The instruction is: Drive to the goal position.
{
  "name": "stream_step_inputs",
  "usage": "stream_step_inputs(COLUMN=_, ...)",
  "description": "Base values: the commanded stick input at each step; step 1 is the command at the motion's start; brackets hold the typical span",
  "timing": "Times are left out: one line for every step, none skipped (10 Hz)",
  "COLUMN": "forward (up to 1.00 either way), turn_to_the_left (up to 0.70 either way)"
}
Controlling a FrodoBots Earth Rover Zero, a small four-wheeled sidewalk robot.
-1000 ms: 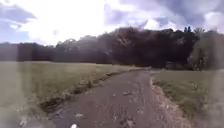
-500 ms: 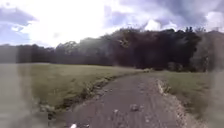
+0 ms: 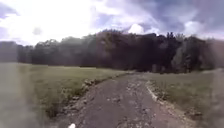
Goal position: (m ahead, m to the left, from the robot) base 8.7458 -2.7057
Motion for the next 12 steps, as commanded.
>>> stream_step_inputs(forward=1.00, turn_to_the_left=0.00)
stream_step_inputs(forward=1.00, turn_to_the_left=0.00)
stream_step_inputs(forward=1.00, turn_to_the_left=0.00)
stream_step_inputs(forward=1.00, turn_to_the_left=0.00)
stream_step_inputs(forward=1.00, turn_to_the_left=0.00)
stream_step_inputs(forward=1.00, turn_to_the_left=0.00)
stream_step_inputs(forward=1.00, turn_to_the_left=0.00)
stream_step_inputs(forward=1.00, turn_to_the_left=0.00)
stream_step_inputs(forward=1.00, turn_to_the_left=-0.02)
stream_step_inputs(forward=1.00, turn_to_the_left=-0.07)
stream_step_inputs(forward=1.00, turn_to_the_left=-0.27)
stream_step_inputs(forward=1.00, turn_to_the_left=-0.40)
